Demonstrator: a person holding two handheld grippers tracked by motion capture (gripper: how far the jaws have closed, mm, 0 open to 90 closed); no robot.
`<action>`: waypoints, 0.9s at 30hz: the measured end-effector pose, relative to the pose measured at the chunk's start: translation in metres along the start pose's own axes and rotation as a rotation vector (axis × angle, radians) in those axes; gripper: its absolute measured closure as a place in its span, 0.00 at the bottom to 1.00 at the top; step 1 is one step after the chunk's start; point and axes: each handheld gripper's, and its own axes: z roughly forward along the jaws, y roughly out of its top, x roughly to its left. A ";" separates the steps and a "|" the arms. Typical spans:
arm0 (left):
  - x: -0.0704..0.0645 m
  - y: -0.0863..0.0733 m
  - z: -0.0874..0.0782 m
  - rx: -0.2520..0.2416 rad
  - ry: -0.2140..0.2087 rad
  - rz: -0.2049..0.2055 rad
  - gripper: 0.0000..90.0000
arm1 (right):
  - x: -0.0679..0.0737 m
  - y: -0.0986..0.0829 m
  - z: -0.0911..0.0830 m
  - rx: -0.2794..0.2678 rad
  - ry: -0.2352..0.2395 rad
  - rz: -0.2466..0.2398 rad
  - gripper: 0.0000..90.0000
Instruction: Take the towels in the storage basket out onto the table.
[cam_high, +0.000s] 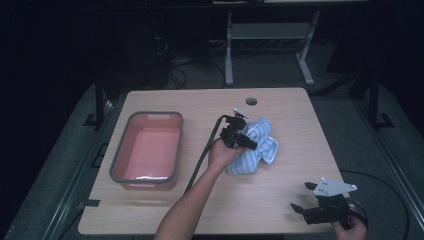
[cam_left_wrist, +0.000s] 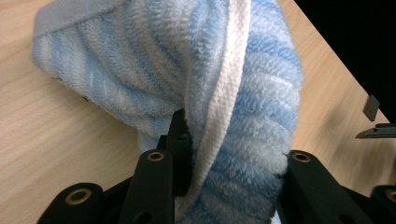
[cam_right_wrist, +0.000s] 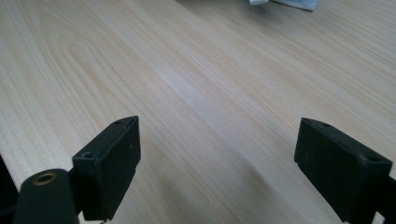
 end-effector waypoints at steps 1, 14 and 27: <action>0.000 -0.001 0.001 0.003 0.002 -0.002 0.73 | 0.000 0.000 0.000 0.003 0.003 -0.001 0.15; 0.005 -0.008 0.021 0.035 0.014 -0.024 0.69 | 0.000 0.000 0.000 0.006 0.004 -0.002 0.15; 0.004 -0.011 0.024 0.038 0.012 -0.039 0.57 | 0.002 0.002 0.000 -0.003 0.009 -0.010 0.15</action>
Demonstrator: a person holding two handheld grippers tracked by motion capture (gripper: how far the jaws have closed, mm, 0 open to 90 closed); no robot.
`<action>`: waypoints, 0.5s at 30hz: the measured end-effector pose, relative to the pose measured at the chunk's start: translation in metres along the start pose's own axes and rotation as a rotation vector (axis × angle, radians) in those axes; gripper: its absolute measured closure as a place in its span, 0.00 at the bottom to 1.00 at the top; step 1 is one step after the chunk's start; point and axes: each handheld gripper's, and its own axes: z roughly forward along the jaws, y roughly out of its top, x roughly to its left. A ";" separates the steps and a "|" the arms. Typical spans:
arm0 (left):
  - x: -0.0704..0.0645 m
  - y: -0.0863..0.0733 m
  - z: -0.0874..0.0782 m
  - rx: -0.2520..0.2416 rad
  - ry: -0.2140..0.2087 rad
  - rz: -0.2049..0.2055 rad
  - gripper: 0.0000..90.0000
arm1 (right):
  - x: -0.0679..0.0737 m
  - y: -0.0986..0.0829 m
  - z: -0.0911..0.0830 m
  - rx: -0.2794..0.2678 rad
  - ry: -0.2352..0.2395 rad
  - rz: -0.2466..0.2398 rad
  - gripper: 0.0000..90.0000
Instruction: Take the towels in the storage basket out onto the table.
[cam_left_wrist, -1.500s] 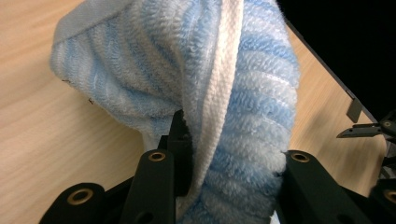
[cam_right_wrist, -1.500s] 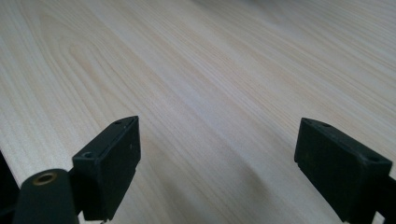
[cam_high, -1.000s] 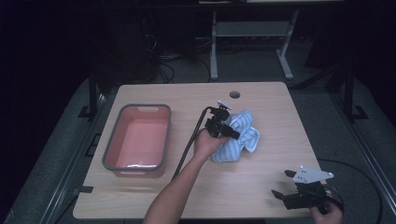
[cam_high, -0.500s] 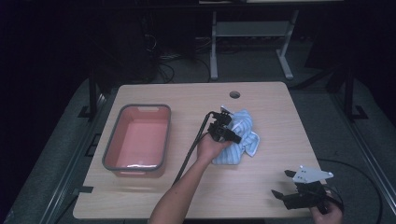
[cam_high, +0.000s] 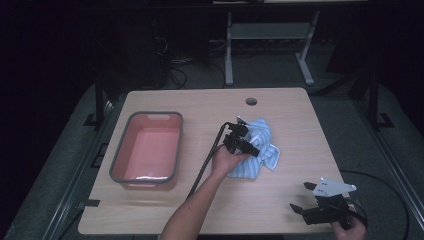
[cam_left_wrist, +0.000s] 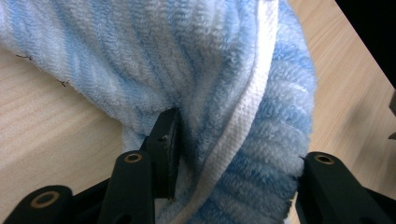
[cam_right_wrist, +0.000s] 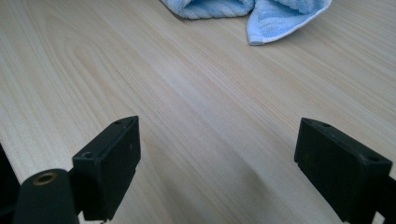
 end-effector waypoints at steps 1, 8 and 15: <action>0.001 0.000 0.000 0.001 0.000 0.000 0.56 | 0.000 0.000 0.000 0.002 0.000 0.003 0.15; -0.001 0.000 -0.004 0.003 -0.011 0.001 0.50 | 0.000 0.000 0.000 0.002 -0.003 -0.001 0.15; 0.000 -0.002 -0.011 -0.020 -0.023 -0.003 0.42 | 0.000 0.001 0.001 0.003 -0.005 -0.002 0.15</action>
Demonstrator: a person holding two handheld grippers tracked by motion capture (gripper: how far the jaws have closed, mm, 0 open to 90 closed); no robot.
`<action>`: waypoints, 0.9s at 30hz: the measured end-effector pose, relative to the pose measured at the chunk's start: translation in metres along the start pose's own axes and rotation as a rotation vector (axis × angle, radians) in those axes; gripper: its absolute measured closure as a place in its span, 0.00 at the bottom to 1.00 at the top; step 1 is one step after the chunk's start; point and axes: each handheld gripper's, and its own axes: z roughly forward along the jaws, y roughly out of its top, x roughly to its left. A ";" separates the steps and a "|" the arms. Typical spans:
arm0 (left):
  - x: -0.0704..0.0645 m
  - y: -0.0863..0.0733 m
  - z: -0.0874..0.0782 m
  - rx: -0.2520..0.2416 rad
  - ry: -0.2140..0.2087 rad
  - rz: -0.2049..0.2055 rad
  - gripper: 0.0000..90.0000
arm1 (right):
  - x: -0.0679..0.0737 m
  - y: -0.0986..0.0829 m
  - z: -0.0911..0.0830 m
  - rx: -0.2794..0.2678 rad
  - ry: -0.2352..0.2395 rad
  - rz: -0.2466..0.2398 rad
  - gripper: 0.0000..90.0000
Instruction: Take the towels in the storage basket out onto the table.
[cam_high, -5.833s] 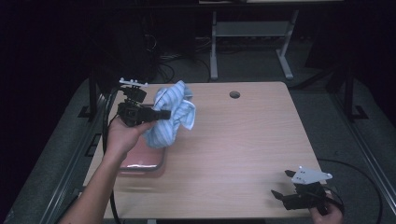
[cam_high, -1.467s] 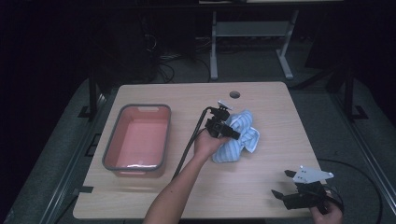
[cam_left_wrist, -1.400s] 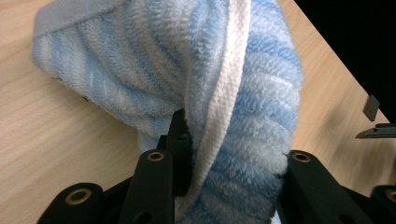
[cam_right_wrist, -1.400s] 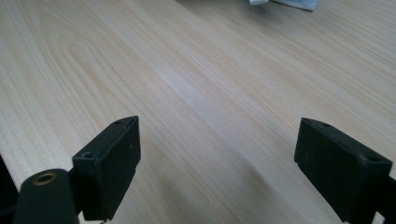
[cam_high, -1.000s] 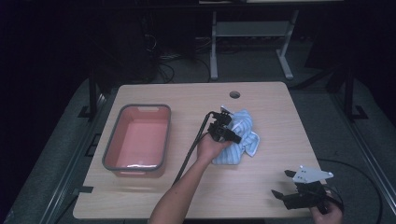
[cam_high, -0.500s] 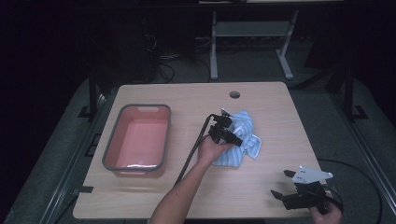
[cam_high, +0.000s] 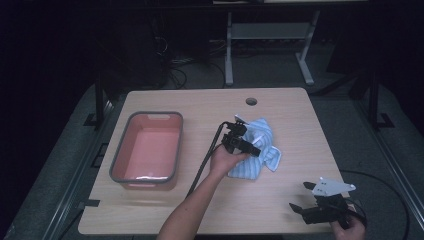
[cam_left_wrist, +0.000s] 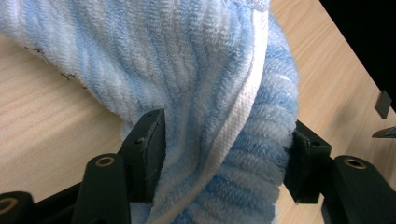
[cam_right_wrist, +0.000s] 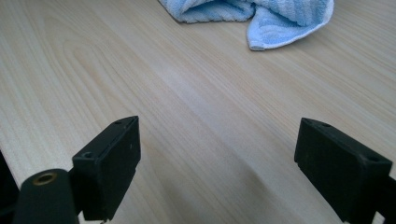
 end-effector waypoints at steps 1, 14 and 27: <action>0.000 -0.001 -0.001 -0.011 0.001 -0.003 0.42 | 0.000 0.000 0.000 0.000 -0.001 0.003 0.15; 0.006 -0.010 -0.018 -0.045 -0.014 -0.015 0.37 | -0.002 0.001 0.002 0.003 -0.002 0.020 0.15; 0.003 -0.027 -0.044 -0.075 -0.016 0.028 0.33 | 0.000 0.003 0.004 0.009 -0.004 0.013 0.15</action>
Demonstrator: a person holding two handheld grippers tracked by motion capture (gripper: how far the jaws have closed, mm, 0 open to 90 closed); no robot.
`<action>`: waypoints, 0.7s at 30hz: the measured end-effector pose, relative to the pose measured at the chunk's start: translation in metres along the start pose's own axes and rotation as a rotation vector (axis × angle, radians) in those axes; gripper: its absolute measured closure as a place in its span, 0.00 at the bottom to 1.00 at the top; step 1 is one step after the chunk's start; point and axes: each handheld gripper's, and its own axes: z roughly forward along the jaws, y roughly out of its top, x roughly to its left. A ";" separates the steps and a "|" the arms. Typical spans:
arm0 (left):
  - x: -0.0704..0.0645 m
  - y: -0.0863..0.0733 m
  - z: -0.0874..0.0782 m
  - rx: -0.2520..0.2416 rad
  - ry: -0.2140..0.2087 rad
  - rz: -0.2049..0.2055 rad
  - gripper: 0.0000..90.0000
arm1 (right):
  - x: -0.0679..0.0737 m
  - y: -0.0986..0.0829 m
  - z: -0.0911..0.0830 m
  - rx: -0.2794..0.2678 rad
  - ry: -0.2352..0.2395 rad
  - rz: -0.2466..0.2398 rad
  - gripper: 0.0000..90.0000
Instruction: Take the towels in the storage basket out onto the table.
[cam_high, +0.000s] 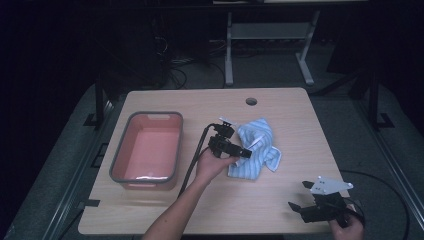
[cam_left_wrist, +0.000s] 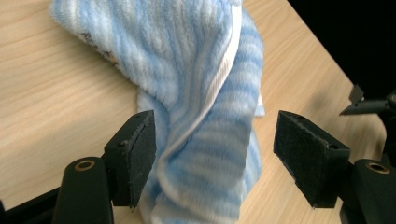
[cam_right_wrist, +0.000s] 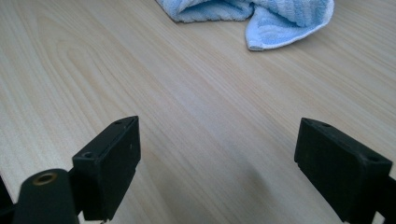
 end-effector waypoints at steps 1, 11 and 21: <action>0.000 -0.002 -0.002 -0.004 -0.004 -0.005 0.33 | 0.000 0.000 0.000 0.001 0.001 0.000 0.15; 0.004 -0.021 -0.018 -0.022 0.003 -0.001 0.32 | 0.000 -0.001 -0.001 0.007 -0.003 -0.004 0.15; 0.001 -0.048 -0.033 -0.044 -0.009 0.012 0.32 | 0.000 -0.001 -0.001 0.008 -0.006 -0.005 0.15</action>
